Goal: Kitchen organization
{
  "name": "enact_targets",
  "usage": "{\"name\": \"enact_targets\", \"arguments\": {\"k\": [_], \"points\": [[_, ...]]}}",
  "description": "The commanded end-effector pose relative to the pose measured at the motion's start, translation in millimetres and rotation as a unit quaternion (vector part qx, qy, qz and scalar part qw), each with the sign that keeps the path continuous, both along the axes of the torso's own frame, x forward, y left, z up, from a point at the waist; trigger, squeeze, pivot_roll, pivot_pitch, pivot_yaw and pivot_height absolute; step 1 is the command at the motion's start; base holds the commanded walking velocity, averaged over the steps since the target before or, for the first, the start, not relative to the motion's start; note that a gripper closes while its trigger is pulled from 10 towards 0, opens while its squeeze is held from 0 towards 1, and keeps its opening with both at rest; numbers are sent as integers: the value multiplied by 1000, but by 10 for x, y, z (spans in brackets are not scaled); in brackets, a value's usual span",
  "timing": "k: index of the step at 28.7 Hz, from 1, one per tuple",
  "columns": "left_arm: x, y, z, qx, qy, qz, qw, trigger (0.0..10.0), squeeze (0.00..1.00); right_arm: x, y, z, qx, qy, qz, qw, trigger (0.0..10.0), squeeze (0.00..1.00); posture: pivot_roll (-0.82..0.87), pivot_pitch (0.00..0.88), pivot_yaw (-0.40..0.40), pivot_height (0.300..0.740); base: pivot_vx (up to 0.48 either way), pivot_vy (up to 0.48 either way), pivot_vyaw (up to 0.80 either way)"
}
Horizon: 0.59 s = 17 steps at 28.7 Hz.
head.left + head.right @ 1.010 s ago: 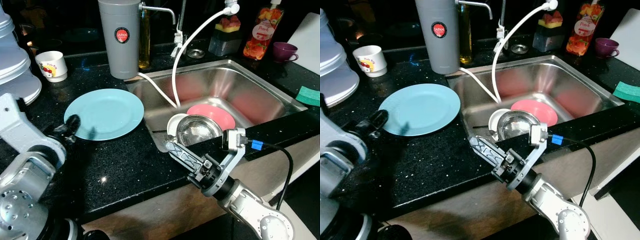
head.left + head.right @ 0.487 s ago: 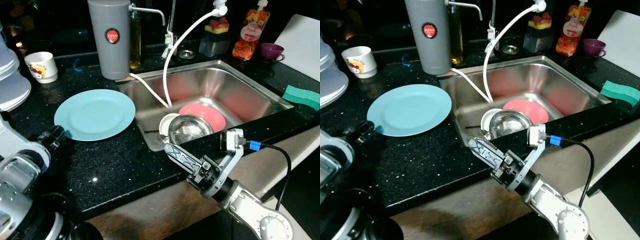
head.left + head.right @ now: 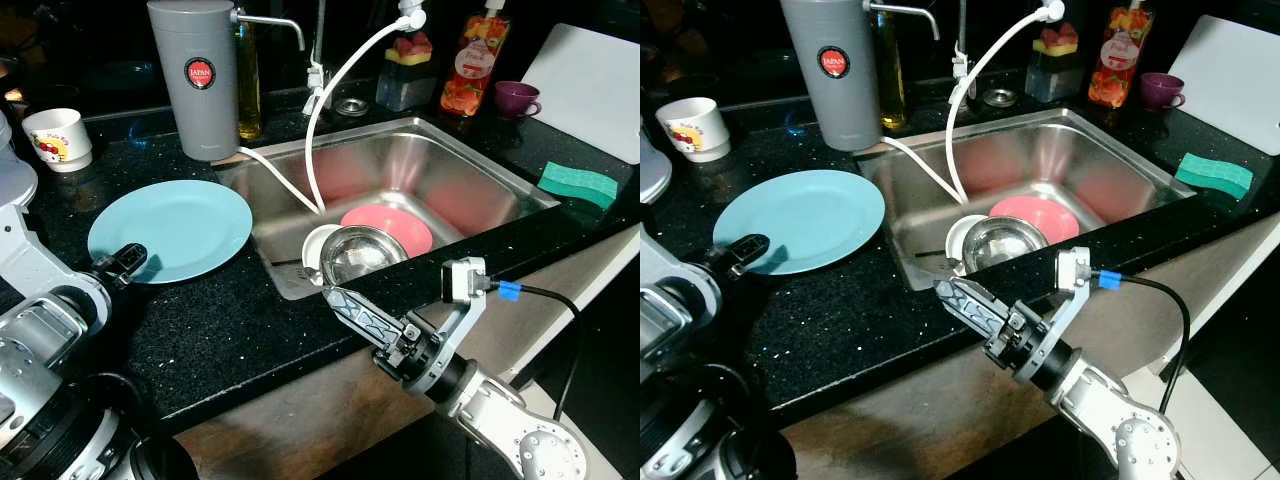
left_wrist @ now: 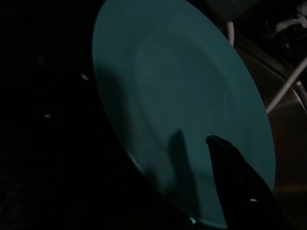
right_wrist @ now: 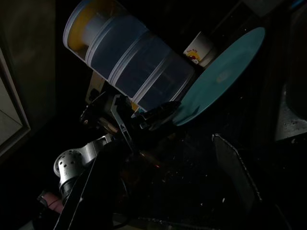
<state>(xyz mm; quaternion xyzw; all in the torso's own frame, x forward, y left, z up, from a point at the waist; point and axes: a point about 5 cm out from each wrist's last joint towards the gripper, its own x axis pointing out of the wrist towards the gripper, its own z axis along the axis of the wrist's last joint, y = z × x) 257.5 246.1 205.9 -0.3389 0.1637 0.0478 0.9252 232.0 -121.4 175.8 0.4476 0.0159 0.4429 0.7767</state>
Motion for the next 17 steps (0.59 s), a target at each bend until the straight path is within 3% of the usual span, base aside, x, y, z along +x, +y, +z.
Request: {"name": "enact_targets", "arguments": {"k": [1,17], "points": [[-1,-24,-119,-12,34,-19,999,0,0,-10,22,14,-2,-4,5,1000,10000,0,124,0,-9,740,0,0,0],[9,-14,-142,-17,37,-19,999,0,0,-12,22,20,0,-4,0,1000,10000,0,121,0,-1,740,0,0,0]]}}
